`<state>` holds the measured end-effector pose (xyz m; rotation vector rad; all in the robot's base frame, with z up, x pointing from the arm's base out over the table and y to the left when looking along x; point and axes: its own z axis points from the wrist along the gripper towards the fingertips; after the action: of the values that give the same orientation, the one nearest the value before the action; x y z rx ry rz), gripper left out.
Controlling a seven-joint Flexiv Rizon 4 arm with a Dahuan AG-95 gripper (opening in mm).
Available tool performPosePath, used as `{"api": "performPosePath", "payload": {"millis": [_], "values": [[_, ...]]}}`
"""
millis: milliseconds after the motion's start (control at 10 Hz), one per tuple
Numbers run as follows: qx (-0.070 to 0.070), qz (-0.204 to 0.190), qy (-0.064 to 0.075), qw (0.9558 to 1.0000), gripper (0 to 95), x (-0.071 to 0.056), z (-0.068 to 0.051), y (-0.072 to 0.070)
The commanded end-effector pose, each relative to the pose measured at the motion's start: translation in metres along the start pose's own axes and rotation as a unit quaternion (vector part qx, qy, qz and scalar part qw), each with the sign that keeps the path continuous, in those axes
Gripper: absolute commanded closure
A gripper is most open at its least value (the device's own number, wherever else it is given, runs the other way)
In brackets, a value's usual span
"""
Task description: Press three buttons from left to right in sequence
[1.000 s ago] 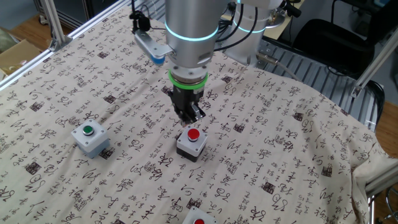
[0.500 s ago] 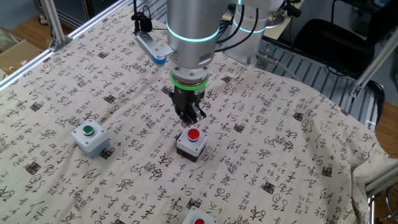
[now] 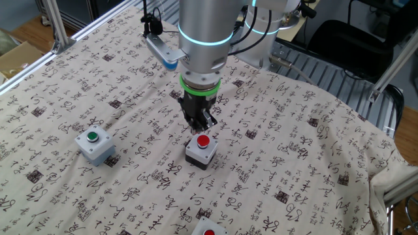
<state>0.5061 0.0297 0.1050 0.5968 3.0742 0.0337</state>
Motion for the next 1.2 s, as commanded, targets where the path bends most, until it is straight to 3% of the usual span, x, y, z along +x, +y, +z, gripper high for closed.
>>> {"api": "performPosePath", "payload": {"millis": [100, 300, 600, 1200], "values": [[0.011, 0.000, -0.004, 0.9999, 95.0, 0.0001, -0.0008, -0.0008], [0.007, 0.000, -0.005, 1.0000, 95.0, 0.0001, -0.0008, -0.0008], [0.017, -0.011, -0.012, 0.9997, 95.0, 0.0001, -0.0008, -0.0008], [0.014, -0.044, -0.004, 0.9989, 95.0, 0.0001, -0.0008, -0.0008]]}}
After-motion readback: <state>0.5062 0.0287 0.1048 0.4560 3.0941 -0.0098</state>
